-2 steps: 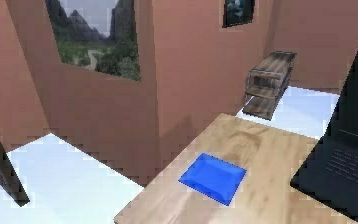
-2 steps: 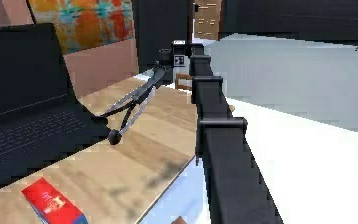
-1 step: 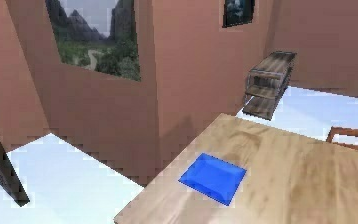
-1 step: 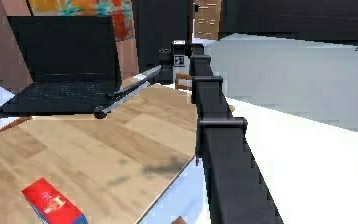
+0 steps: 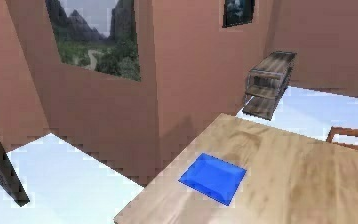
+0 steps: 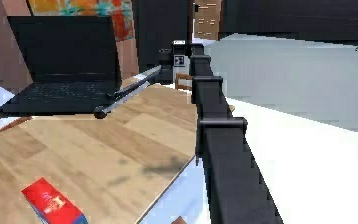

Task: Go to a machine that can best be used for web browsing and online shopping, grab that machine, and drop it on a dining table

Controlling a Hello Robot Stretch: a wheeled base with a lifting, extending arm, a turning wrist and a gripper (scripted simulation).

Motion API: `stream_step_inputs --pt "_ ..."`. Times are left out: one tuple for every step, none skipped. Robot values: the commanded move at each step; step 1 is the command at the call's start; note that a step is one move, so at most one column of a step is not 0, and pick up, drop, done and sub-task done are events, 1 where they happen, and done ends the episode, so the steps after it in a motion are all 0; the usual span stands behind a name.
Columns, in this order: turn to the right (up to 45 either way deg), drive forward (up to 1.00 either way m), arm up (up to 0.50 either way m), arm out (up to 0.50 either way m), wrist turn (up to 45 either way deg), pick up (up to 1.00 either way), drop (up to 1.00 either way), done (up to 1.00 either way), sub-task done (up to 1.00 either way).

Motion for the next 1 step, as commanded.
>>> stream_step_inputs --pt "0.0 0.0 0.0 0.0 0.0 0.0 1.0 0.0 0.0"
